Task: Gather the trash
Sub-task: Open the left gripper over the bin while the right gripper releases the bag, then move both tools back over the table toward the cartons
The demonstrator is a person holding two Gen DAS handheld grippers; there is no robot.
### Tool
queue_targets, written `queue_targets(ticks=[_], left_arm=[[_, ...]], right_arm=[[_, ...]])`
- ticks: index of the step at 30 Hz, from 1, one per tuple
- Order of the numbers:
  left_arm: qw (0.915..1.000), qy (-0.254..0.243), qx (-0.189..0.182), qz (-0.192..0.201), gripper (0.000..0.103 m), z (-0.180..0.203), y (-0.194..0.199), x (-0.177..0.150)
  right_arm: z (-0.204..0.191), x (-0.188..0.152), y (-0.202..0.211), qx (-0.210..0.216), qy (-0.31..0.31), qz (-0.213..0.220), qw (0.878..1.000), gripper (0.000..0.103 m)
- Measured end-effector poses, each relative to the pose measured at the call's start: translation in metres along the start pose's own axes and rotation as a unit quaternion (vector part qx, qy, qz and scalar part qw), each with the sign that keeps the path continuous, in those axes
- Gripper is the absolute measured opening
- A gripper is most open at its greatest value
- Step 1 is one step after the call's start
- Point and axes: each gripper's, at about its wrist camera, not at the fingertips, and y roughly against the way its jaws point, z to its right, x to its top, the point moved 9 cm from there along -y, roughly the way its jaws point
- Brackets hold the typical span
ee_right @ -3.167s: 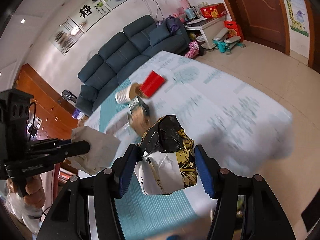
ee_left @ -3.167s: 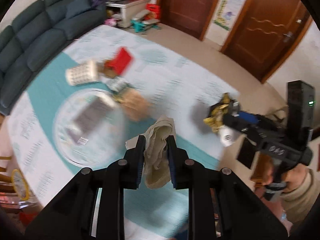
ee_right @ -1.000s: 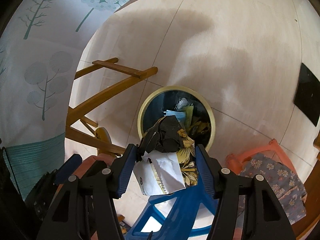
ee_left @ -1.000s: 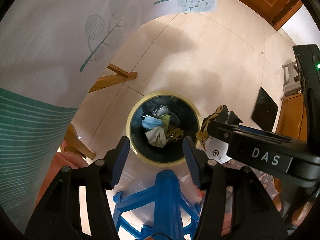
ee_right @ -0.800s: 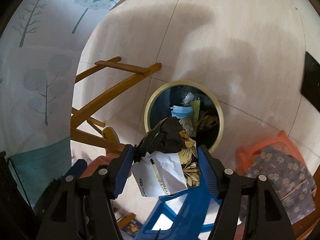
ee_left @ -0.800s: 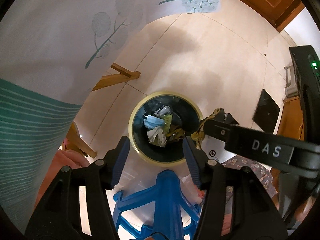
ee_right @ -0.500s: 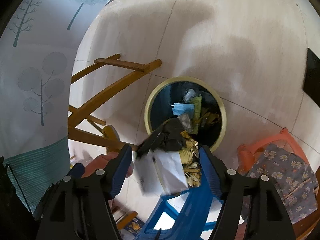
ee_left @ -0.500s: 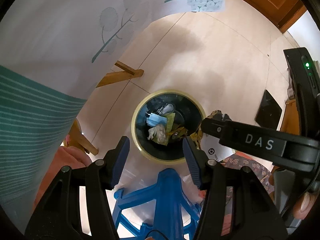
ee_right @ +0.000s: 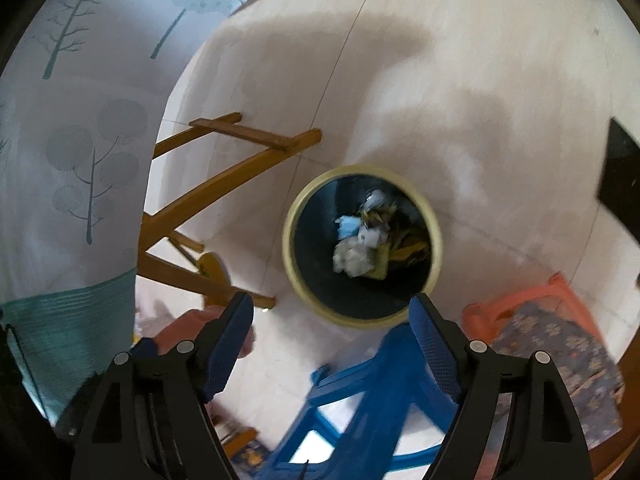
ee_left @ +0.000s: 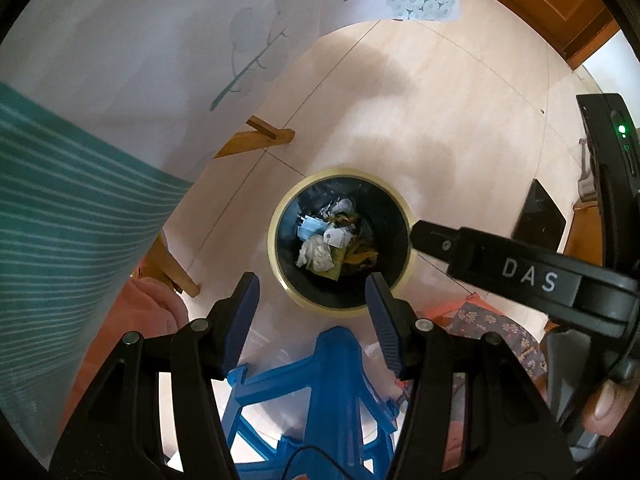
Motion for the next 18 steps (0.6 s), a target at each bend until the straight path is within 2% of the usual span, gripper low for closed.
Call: queue_targets(ticks=[4,8,13,18], left_arm=[[0.9999,0.001,0.009,-0.007,0.052,-0.003,0.012,-0.007],[0.9999,0.002,0.006,-0.013,0.052,-0.004,0.031,-0.013],[0.9998,-0.009,-0.009,-0.012,0.052,-0.007,0.069,-0.02],[0.9992,-0.028,-0.028,-0.004,0.052,-0.021,0.117,-0.029]], right_arm=[[0.003,-0.003,0.017,-0.02,0.021,0.015,0.999,0.081],[-0.004,-0.014,0.034,-0.022,0.031,0.023,0.999,0.081],[-0.019,-0.031,0.063,-0.031,0.056,0.04,0.997,0.081],[-0.042,-0.054,0.102,-0.02,0.077,0.066,0.995,0.081]])
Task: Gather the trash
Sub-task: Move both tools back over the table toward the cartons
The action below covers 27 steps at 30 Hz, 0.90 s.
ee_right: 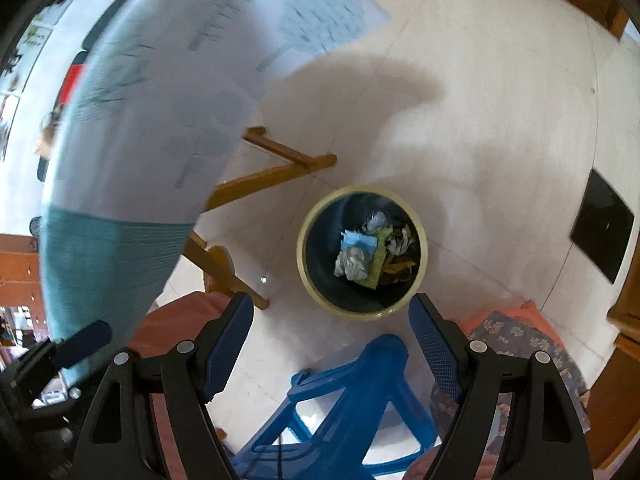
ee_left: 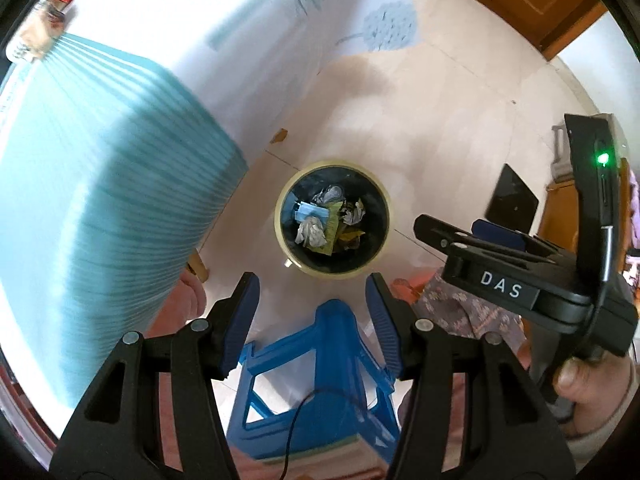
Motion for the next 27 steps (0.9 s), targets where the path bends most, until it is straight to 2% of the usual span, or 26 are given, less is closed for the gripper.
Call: queue_targets(ticks=[3,10,14,18,22,27], left_arm=[[0.9999,0.0,-0.012,0.007,0.052,-0.011,0.027,-0.005],[0.9973,0.031,-0.042,0.051,0.052,-0.069,0.097,-0.011],[0.995,0.047,-0.035,0.081,0.052,-0.113,0.132,-0.01],[0.992,0.062,-0.027,0.106,0.052,-0.16,0.166,-0.005],[0.9887,0.082,-0.011,0.125,0.052,-0.22,0.187,0.003],[0.9819,0.125,-0.011,0.142,0.052,-0.304,0.206,0.023]], right_arm=[[-0.014,-0.002,0.024,0.011,0.007,0.014,1.0,0.081],[-0.068,0.01,0.091,0.019,0.059,0.055,0.997,0.081],[-0.118,0.023,0.123,0.034,0.099,0.074,0.992,0.081],[-0.185,0.04,0.156,0.047,0.153,0.096,0.982,0.081],[-0.25,0.059,0.167,0.052,0.202,0.105,0.972,0.081],[-0.331,0.089,0.169,0.055,0.25,0.119,0.959,0.081]])
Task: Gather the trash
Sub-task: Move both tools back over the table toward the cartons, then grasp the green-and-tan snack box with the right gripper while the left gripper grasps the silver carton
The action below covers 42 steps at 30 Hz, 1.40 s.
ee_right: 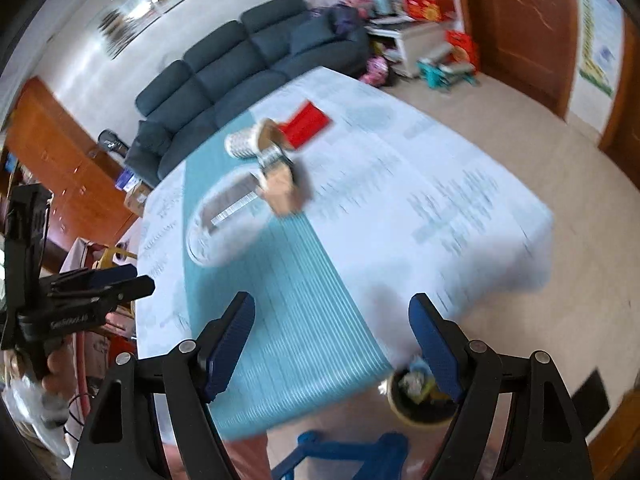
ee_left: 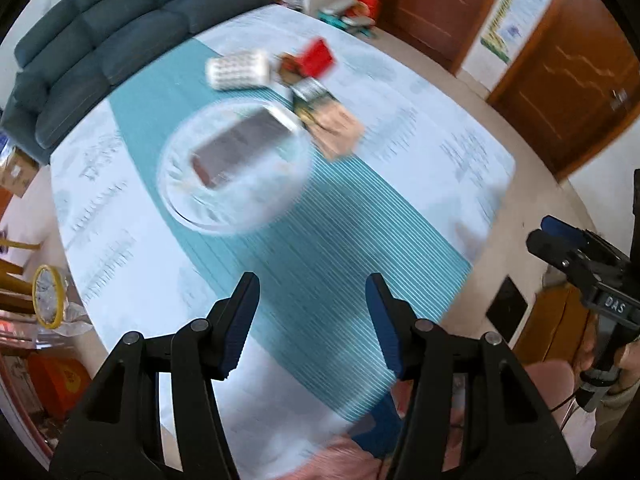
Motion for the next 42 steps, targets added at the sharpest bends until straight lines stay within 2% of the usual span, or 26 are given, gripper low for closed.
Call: queue_targets(ticks=[3,5,11,14,16,17,18,20,22,24,27,30,34,42], left_arm=[[0.9999,0.005,0.012,0.01,0.052,-0.037,-0.011,0.026],[1.0,-0.003,0.005,0.002,0.052,-0.059,-0.024,0.045],[0.9997,-0.017,-0.01,-0.01,0.052,-0.084,-0.063,0.073],[0.9996,-0.028,-0.009,-0.006,0.052,-0.083,-0.083,0.085],[0.999,-0.041,-0.017,-0.006,0.06,-0.084,-0.092,0.094],[0.9988,-0.044,-0.019,-0.007,0.072,-0.084,-0.095,0.096],[0.9983,-0.053,-0.022,-0.007,0.079,-0.084,-0.099,0.101],[0.9973,-0.07,-0.022,-0.007,0.08,-0.081,-0.105,0.105],[0.9954,-0.094,-0.017,-0.01,0.08,-0.077,-0.113,0.11],[0.9933,-0.114,-0.01,-0.011,0.08,-0.074,-0.121,0.115],[0.991,-0.133,-0.001,-0.012,0.081,-0.071,-0.133,0.12],[0.9896,-0.142,-0.02,-0.019,0.081,-0.064,-0.147,0.123],[0.9866,-0.159,-0.027,-0.028,0.084,-0.058,-0.163,0.126],[0.9762,-0.211,0.013,-0.049,0.085,-0.051,-0.194,0.129]], right_arm=[[-0.02,0.03,-0.019,0.003,0.012,0.003,1.0,0.081],[-0.032,0.049,-0.038,0.003,0.018,0.001,1.0,0.081],[-0.062,0.091,-0.112,-0.001,0.036,-0.021,0.999,0.08],[-0.062,0.1,-0.151,-0.012,0.036,-0.031,0.999,0.079],[-0.061,0.107,-0.178,-0.02,0.036,-0.039,0.998,0.078],[-0.06,0.109,-0.19,-0.024,0.033,-0.045,0.998,0.078],[-0.058,0.108,-0.198,-0.026,0.033,-0.049,0.998,0.076],[-0.055,0.109,-0.217,-0.031,0.035,-0.057,0.997,0.068],[-0.053,0.105,-0.232,-0.029,0.034,-0.07,0.997,0.055],[-0.052,0.103,-0.241,-0.02,0.03,-0.076,0.996,0.05],[-0.052,0.103,-0.239,-0.005,0.027,-0.068,0.997,0.035],[-0.044,0.099,-0.234,-0.014,0.029,-0.065,0.997,0.035],[-0.035,0.091,-0.226,-0.007,0.026,-0.069,0.997,0.034],[-0.024,0.074,-0.208,0.019,0.004,-0.07,0.997,0.034]])
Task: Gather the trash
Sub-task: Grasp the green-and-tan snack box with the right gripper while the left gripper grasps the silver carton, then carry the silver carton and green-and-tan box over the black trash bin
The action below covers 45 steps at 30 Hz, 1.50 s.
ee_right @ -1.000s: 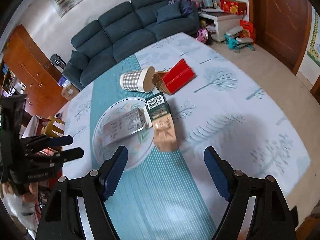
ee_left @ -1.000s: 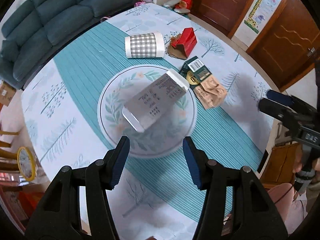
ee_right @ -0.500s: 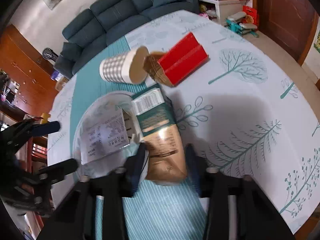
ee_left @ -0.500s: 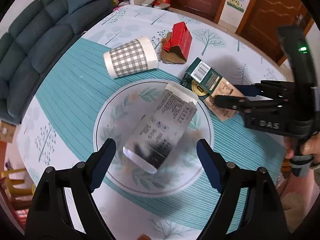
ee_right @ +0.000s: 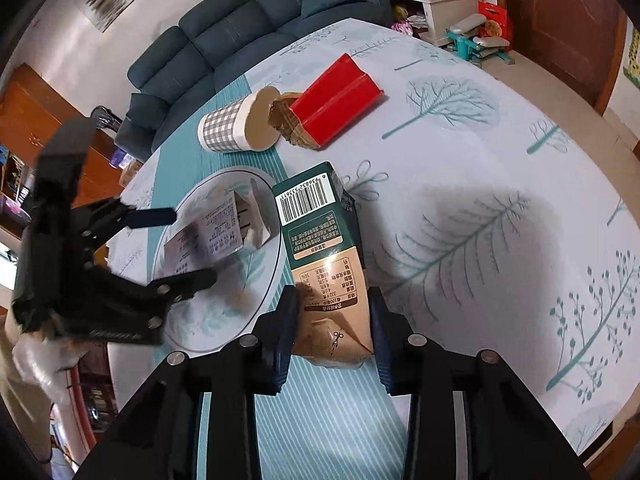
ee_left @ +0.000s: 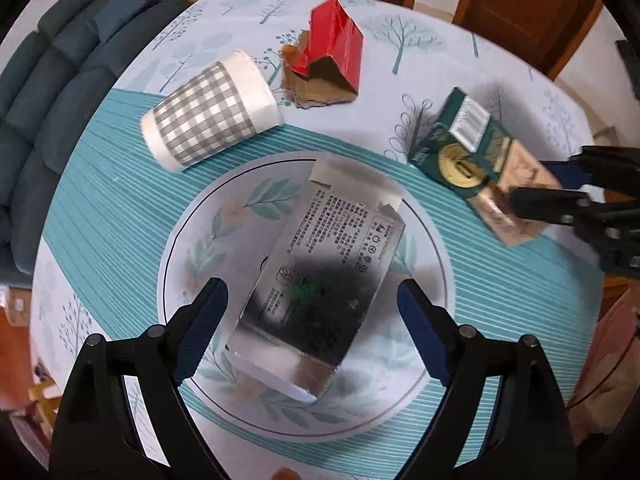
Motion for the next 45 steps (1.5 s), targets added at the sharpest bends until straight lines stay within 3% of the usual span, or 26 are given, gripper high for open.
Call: queue_targets(ticks=[4,8,11,17,23,29,31,35,42,45], left_arm=[[0.9997,-0.004,0.018,-0.013,0.085,-0.001,-0.013,0.003],[0.9987,0.028,0.006,-0.041,0.083,-0.006,-0.026,0.003],[0.9971,0.061,-0.012,-0.044,0.076,-0.01,-0.028,0.003],[0.993,0.109,0.014,-0.043,0.072,-0.012,-0.027,-0.004],[0.9889,0.141,0.028,-0.038,0.069,0.019,-0.005,-0.027],[0.987,0.16,0.007,-0.012,0.069,0.076,0.036,-0.044],[0.9873,0.158,-0.009,-0.005,0.069,0.086,0.053,-0.049],[0.9865,0.156,-0.047,0.017,0.069,0.143,0.081,-0.051],[0.9859,0.144,-0.08,0.033,0.069,0.241,0.102,-0.063],[0.9877,0.13,-0.077,0.04,0.069,0.283,0.097,-0.071]], right_arm=[[0.002,-0.012,0.007,0.012,0.002,-0.003,1.0,0.034],[0.005,-0.026,0.015,0.02,0.003,-0.005,1.0,0.034],[0.008,-0.034,0.02,0.028,-0.004,-0.004,1.0,0.034],[0.014,-0.047,0.037,0.047,-0.018,0.008,0.999,0.034],[0.018,-0.062,0.061,0.069,-0.028,0.025,0.997,0.034],[0.033,-0.089,0.099,0.09,-0.04,0.047,0.994,0.034],[0.041,-0.101,0.112,0.094,-0.045,0.053,0.993,0.034],[0.067,-0.13,0.141,0.095,-0.061,0.067,0.991,0.034],[0.122,-0.193,0.18,0.073,-0.091,0.078,0.99,0.034],[0.145,-0.22,0.184,0.061,-0.107,0.076,0.989,0.034]])
